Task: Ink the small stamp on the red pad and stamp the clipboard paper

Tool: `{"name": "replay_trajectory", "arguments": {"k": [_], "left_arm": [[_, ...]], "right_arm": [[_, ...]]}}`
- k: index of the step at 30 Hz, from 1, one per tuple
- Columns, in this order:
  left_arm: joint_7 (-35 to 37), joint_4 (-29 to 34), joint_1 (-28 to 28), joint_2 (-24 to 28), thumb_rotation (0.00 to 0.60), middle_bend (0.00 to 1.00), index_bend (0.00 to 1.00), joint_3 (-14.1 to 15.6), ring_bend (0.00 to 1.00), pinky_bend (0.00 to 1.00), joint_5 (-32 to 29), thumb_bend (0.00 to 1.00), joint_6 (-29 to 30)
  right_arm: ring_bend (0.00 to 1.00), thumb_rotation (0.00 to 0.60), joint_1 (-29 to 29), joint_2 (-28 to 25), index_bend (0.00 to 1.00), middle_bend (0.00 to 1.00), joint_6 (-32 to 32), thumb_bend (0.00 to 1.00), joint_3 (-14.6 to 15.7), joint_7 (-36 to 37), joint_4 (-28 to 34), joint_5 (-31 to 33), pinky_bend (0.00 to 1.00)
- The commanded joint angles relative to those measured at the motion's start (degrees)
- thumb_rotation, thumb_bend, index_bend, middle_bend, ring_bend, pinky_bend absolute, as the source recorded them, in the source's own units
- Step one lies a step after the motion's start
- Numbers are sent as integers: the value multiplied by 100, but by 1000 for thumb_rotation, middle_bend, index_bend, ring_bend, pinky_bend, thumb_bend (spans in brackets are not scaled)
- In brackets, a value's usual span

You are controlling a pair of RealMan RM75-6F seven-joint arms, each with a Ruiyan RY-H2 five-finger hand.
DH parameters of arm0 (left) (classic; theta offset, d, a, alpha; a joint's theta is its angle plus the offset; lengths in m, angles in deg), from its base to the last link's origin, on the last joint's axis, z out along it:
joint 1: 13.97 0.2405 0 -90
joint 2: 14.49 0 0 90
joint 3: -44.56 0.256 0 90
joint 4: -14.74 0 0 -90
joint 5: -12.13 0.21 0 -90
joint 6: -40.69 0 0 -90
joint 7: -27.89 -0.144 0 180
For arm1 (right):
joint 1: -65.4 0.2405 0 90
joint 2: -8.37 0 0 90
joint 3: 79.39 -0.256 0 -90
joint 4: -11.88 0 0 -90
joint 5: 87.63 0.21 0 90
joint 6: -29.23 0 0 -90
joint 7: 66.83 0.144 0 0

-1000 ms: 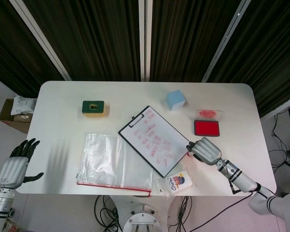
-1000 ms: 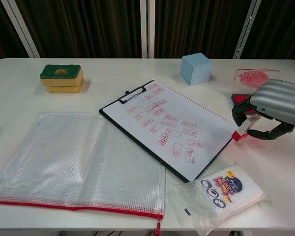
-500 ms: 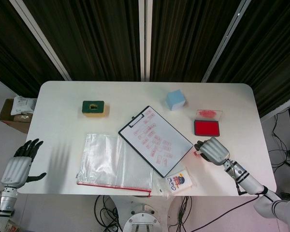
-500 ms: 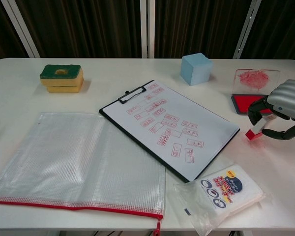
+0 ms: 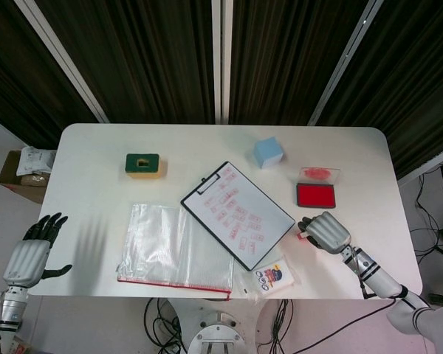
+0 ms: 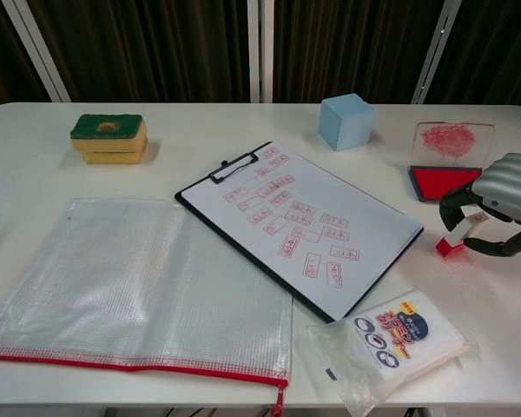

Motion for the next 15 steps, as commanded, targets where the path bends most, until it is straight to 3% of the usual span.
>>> {"name": "replay_trajectory", "arguments": {"k": [1,15], "left_arm": [[-7,5,-2,10,582,45,79,-3,29,147,-8,99,-2],[32,-32,-34,-4,584,44,81,-16,29,147,-43,98,-55]], "right_arm": [[741,600,-4,56,848,733,11,363,-7,25,-64,-30,932],[739,600,58,15,713,679,72,325,-41,28,-26,-119,925]]}}
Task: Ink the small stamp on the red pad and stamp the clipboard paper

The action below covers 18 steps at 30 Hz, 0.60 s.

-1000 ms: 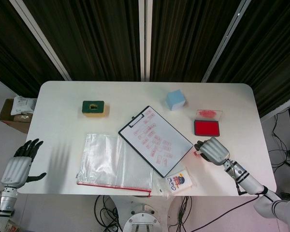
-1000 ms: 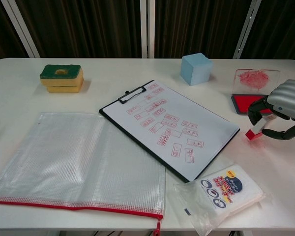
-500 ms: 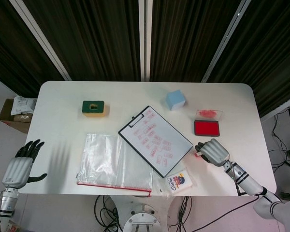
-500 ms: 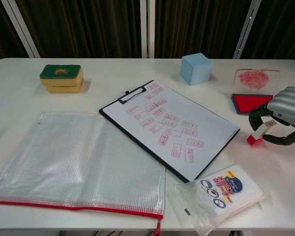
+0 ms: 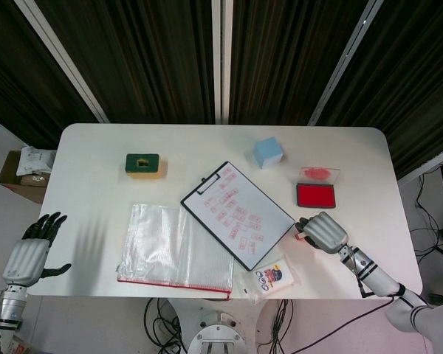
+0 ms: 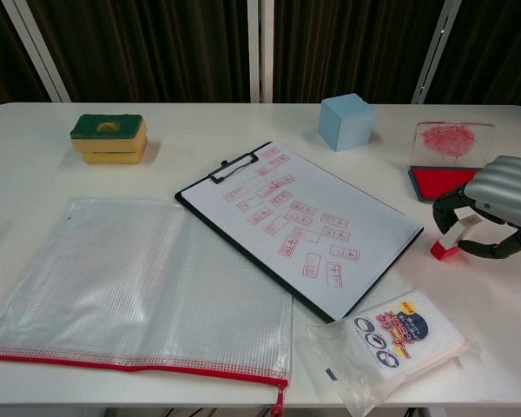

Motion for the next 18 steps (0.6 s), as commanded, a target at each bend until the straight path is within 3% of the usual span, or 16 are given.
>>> {"name": "replay_trajectory", "arguments": {"k": [1,18], "left_arm": [[5,-7,-6,-5,583,44,81,3,30,147,8,99,-3],[47,-60,-6,-25,583,45,94,0,29,147,13,99,24]], "right_arm": [[739,600,11,-29,704,668,33,320,-3,-24,45,-6,924],[706,600,51,-156,573,549,199,293,-2,-165,278,-43,907]]}}
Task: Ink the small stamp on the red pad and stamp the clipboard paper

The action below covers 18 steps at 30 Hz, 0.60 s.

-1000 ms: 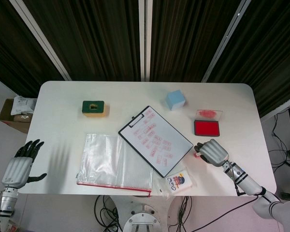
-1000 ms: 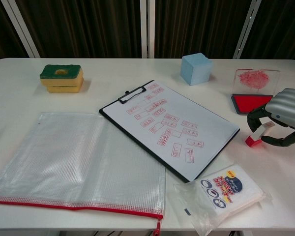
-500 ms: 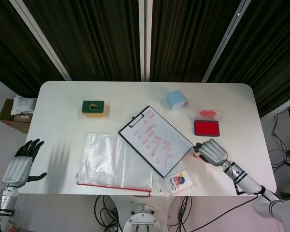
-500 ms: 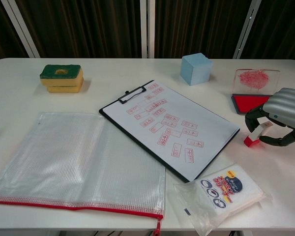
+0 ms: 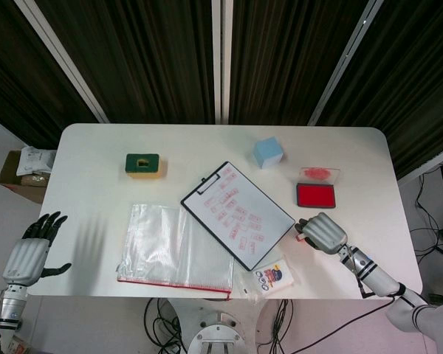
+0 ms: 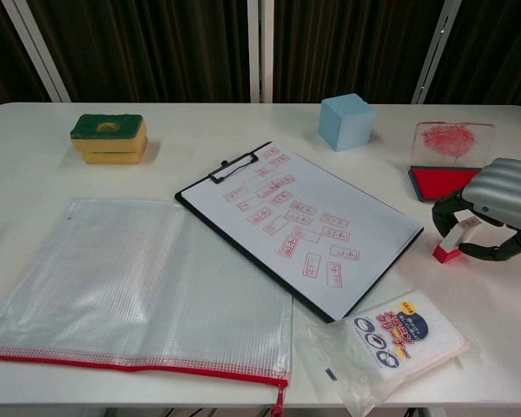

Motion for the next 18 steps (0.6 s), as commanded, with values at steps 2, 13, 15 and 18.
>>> {"name": "replay_trajectory", "arguments": {"k": [2,13,15,18], "left_arm": [[-1,-3,4,1,582,44,94,2,29,147,1,99,7],[-2,2,4,1,583,45,94,7,29,147,3,99,11],[-3,-1,5,-2,583,44,94,10,29,147,5,99,11],[-1,-3,4,-3,581,45,94,7,29,147,4,99,14]], "right_arm": [[700,600,-2,-21,546,535,0,286,-4,-39,28,-9,905],[671,600,8,-111,457,418,105,264,-19,-117,160,13,891],[668,600,3,-116,447,411,103,261,-25,-133,172,14,885],[666,600,2,-122,436,403,107,254,-28,-137,188,12,883]]}}
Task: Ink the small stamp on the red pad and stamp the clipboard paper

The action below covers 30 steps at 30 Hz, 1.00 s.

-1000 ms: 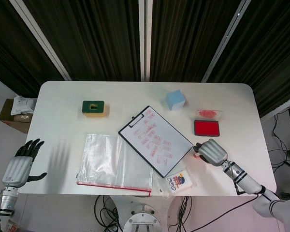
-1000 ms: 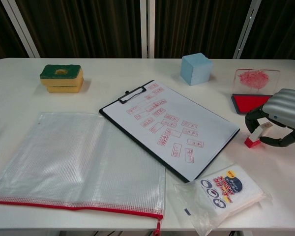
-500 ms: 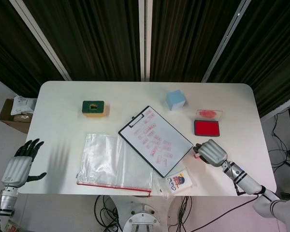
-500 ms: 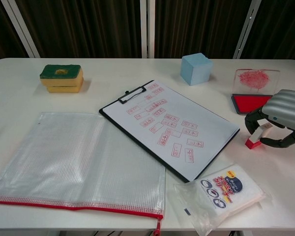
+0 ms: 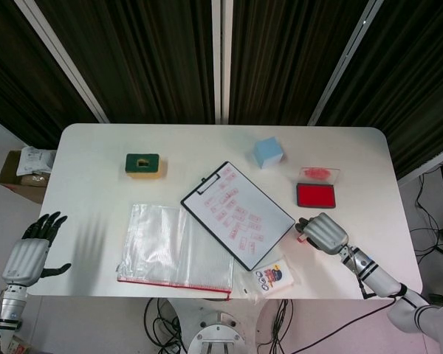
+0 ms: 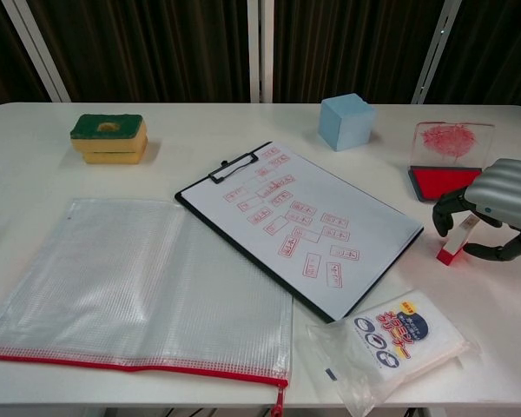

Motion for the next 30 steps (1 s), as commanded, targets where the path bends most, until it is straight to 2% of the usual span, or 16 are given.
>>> {"name": "replay_trajectory", "arguments": {"k": [1,5,10,15,19,20,22,23,24,25,26,30], "left_arm": [[2,-1,-1,2,582,45,94,-2,30,147,1,98,3],[8,1,0,5,582,45,94,-3,30,147,4,99,10],[13,6,5,14,582,45,94,4,29,147,8,99,15],[-3,30,21,36,584,44,94,-1,29,147,12,99,57],[-30,81,51,67,580,45,94,-17,30,147,18,99,139],[-37,92,56,70,580,44,94,-26,29,147,19,99,161],[-38,88,59,51,582,45,94,-63,30,147,33,98,229],[-35,71,65,28,581,45,94,-90,30,147,53,98,293],[-43,48,75,0,577,45,93,-132,29,147,81,98,395],[-57,41,82,-7,572,45,93,-162,29,147,101,98,468],[-69,53,87,5,568,44,93,-187,29,147,115,99,525],[-160,253,80,212,567,44,93,-295,30,147,137,99,681]], "right_arm": [[664,600,2,-9,425,393,6,250,-3,0,14,-1,883],[655,600,3,-63,358,351,-13,236,-5,-14,68,-14,883],[632,600,-67,-386,208,288,-169,227,-22,-218,365,-5,882],[600,600,-379,-1097,122,267,-702,218,-92,-417,998,125,875],[544,600,-1033,-1827,82,264,-1484,222,-322,-574,1627,646,850],[515,600,-1268,-1985,64,256,-1617,233,-402,-507,1810,929,806],[332,600,-1588,-2234,19,186,-1643,272,-470,-246,2185,1378,499],[183,600,-1735,-2351,3,115,-1629,282,-506,-158,2378,1611,267],[63,600,-1931,-2431,0,52,-1715,279,-617,-186,2577,1930,90],[8,600,-2060,-2453,0,17,-1797,271,-679,-249,2672,2097,18],[0,600,-2174,-2482,0,0,-1835,263,-706,-287,2771,2228,0],[0,600,-2447,-2673,0,0,-1752,261,-741,-221,3159,2496,0]]}}
